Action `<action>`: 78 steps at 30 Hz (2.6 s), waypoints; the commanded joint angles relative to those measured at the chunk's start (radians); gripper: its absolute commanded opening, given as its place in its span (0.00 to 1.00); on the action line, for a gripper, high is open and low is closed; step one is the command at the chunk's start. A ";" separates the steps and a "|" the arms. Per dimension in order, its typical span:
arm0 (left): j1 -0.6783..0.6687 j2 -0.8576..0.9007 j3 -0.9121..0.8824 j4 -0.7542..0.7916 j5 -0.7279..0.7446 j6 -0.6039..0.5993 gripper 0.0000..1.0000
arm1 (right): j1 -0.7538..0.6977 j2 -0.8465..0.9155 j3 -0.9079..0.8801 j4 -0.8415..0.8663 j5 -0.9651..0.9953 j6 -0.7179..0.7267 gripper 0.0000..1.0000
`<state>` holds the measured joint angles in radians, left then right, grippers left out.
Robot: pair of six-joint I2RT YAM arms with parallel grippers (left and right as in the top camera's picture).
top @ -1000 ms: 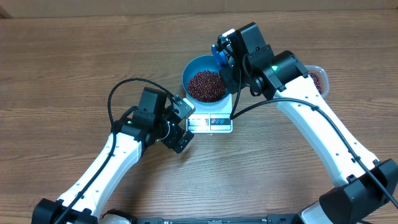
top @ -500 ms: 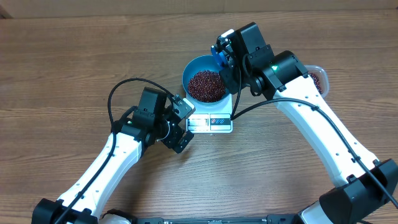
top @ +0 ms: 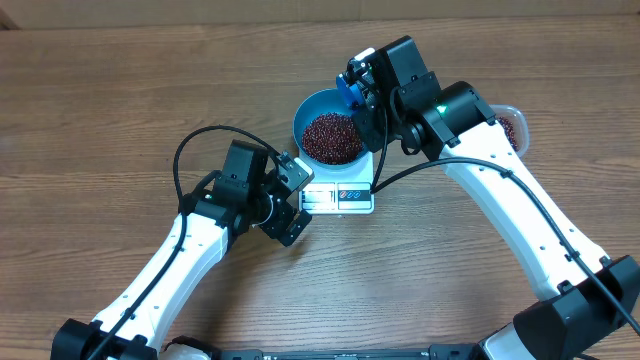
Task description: Scoop item into bowl and weigh 150g on scale
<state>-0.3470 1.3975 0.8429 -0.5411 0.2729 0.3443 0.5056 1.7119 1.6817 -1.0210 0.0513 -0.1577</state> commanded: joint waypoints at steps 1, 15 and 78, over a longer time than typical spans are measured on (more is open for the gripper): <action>-0.007 0.005 -0.005 0.003 0.008 0.008 1.00 | 0.005 -0.015 0.029 0.007 -0.008 0.000 0.04; -0.007 0.005 -0.005 0.003 0.008 0.008 1.00 | 0.005 -0.015 0.029 0.010 -0.008 0.000 0.04; -0.007 0.005 -0.005 0.003 0.008 0.008 0.99 | -0.348 -0.098 0.035 -0.023 -0.637 0.053 0.04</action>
<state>-0.3470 1.3975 0.8429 -0.5411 0.2729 0.3443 0.2401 1.6806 1.6817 -1.0367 -0.4393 -0.1074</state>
